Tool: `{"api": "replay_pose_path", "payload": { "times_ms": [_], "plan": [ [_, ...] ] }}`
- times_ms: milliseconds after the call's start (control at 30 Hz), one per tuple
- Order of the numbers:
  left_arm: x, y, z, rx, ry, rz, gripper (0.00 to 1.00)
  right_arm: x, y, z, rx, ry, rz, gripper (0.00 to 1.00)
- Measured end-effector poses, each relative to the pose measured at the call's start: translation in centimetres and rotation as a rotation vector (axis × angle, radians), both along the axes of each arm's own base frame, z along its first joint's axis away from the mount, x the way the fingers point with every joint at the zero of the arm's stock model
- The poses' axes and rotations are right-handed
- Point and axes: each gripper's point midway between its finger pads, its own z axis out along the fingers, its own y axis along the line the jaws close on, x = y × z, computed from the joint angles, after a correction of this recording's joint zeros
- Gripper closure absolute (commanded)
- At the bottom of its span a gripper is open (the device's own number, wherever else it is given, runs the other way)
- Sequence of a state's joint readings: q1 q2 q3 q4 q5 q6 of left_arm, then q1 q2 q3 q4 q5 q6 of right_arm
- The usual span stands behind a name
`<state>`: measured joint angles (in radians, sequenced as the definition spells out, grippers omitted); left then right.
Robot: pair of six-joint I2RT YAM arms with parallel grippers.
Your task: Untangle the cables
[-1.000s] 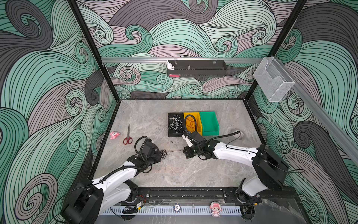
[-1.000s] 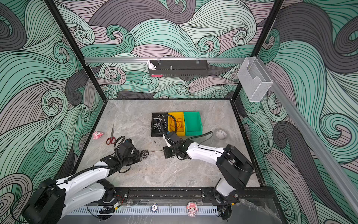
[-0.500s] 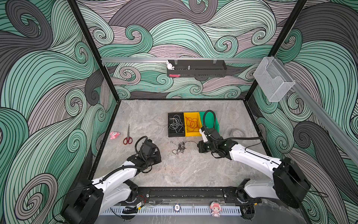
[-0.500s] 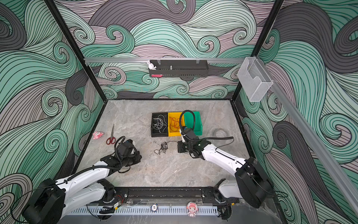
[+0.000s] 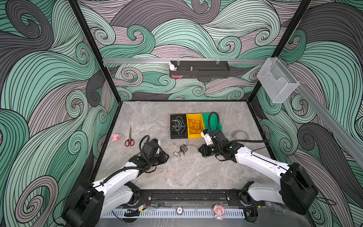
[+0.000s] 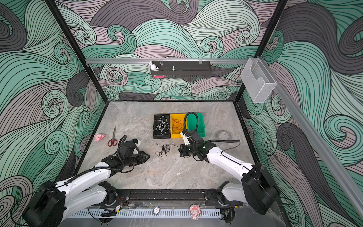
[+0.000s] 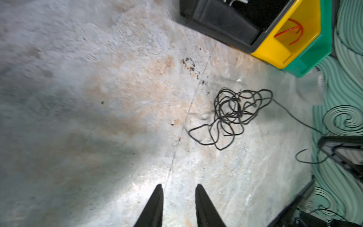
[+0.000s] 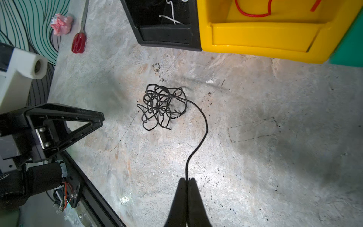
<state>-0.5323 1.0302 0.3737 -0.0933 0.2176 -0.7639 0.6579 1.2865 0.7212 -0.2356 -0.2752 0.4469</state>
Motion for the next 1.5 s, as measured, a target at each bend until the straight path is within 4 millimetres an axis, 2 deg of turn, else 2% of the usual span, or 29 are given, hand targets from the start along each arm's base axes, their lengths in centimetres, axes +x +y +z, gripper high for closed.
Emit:
{"api": "replay_pose_path", "payload": {
  "times_ms": [133, 267, 400, 600, 800, 967, 1133, 1200, 1300, 1500],
  "plan": [
    [0.2, -1.9, 1.4, -0.031, -0.076, -0.077, 0.52, -0.4, 0.5, 0.2, 0.032, 0.014, 0.019, 0.97],
    [0.1, -4.2, 1.8, -0.026, -0.128, -0.171, 0.51, -0.9, 0.9, 0.0, 0.064, 0.041, 0.03, 0.97],
    [0.7, -5.8, 1.4, -0.006, -0.144, -0.223, 0.51, -1.1, 1.3, 0.0, 0.088, 0.056, 0.037, 0.97],
    [2.0, -6.9, 0.0, 0.036, -0.143, -0.248, 0.54, -1.2, 1.6, 0.3, 0.107, 0.059, 0.044, 0.97],
    [3.3, -7.9, -1.1, 0.056, -0.137, -0.258, 0.65, -1.3, 1.6, 0.3, 0.11, 0.062, 0.047, 0.97],
    [3.2, -8.0, -2.6, 0.077, -0.104, -0.264, 0.76, -1.3, 1.6, 0.3, 0.109, 0.062, 0.048, 0.97],
    [3.2, -7.8, -2.8, 0.092, -0.103, -0.259, 0.99, -1.3, 1.3, 0.4, 0.104, 0.048, 0.04, 0.97],
    [3.2, -7.6, -2.6, 0.098, -0.105, -0.254, 1.0, -1.3, 1.0, 0.5, 0.097, 0.038, 0.033, 0.97],
    [3.3, -7.3, -1.5, 0.096, -0.131, -0.242, 1.0, -1.1, 0.4, 0.7, 0.082, 0.016, 0.009, 0.96],
    [3.3, -5.9, 2.5, 0.08, -0.236, -0.19, 1.0, -0.2, -1.5, 1.2, 0.027, -0.036, -0.072, 0.96]
  ]
}}
